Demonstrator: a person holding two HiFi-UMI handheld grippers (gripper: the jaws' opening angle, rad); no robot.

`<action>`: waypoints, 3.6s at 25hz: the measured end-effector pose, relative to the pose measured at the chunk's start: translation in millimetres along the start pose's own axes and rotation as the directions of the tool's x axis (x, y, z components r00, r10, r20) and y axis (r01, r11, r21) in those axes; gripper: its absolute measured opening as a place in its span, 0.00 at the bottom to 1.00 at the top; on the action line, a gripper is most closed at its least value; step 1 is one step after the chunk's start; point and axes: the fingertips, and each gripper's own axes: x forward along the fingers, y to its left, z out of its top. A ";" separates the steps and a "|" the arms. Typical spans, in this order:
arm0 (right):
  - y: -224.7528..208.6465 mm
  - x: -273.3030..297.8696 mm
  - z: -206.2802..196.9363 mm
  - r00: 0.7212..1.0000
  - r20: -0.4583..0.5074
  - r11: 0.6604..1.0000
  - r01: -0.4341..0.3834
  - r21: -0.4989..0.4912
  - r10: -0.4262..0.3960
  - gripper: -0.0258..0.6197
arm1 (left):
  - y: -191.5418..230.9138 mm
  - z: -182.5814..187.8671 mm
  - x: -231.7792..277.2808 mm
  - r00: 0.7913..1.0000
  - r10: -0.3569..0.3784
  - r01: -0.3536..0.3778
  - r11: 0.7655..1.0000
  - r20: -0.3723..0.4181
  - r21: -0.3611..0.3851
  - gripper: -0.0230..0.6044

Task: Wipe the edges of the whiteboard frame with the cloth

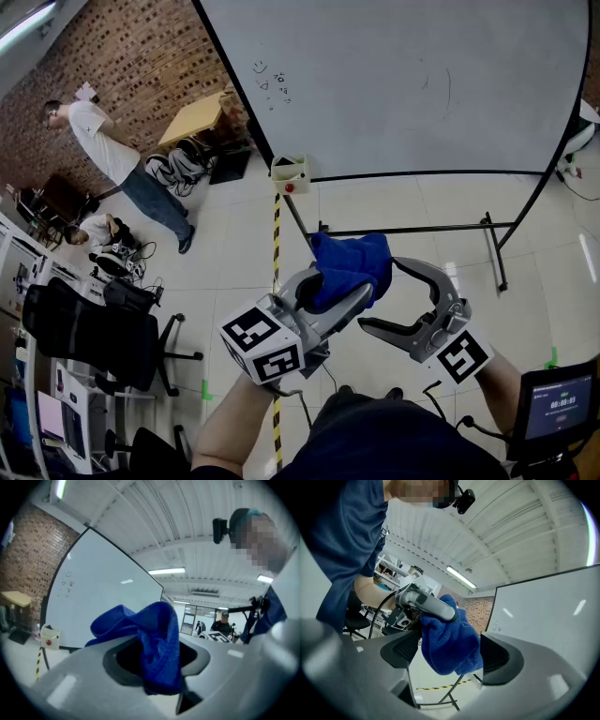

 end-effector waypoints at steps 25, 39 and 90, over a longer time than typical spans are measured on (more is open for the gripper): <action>-159.0 228.0 -19.8 0.953 0.242 0.850 -0.276 0.449 0.182 0.29 | 209.2 99.7 -11.4 0.831 -0.354 0.504 0.805 0.430 -0.313 0.56; -265.2 338.3 -52.9 0.993 0.098 0.993 -0.075 0.096 0.065 0.28 | 369.6 113.2 -19.5 0.924 0.148 -0.053 0.963 0.353 -0.266 0.56; -634.7 435.5 317.1 0.839 -0.328 0.858 0.273 -0.436 -0.434 0.26 | 365.6 562.3 48.1 0.829 0.164 -0.470 0.722 0.534 0.508 0.43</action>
